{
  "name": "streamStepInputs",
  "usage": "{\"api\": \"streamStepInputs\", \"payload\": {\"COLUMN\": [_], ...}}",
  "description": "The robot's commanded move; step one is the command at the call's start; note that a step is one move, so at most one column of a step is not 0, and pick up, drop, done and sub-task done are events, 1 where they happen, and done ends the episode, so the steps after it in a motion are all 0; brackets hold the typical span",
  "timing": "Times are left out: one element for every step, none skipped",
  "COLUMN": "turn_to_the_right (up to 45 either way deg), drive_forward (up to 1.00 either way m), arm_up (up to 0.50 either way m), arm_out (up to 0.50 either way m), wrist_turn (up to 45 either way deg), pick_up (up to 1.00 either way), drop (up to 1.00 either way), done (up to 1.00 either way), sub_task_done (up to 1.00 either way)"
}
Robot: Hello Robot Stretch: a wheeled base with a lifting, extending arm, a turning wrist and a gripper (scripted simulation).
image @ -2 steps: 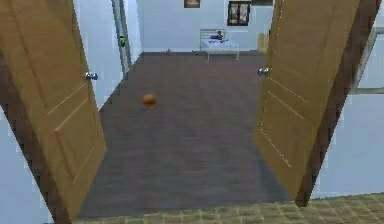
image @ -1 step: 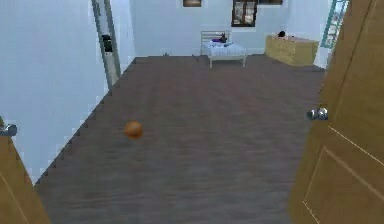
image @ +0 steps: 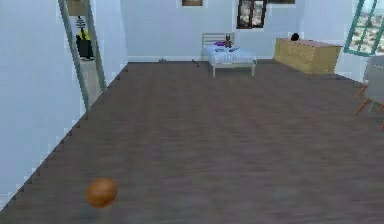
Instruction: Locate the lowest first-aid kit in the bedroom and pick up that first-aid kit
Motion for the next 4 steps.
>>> {"api": "streamStepInputs", "payload": {"turn_to_the_right": [0.0,0.0,-33.0,0.0], "drive_forward": [1.00,0.60,0.00,1.00], "arm_up": [0.00,0.00,0.00,0.00], "arm_out": [0.00,0.00,0.00,0.00], "wrist_turn": [0.0,0.0,0.0,0.0], "pick_up": [0.00,0.00,0.00,0.00], "drop": [0.00,0.00,0.00,0.00], "done": [0.00,0.00,0.00,0.00], "sub_task_done": [0.00,0.00,0.00,0.00]}}
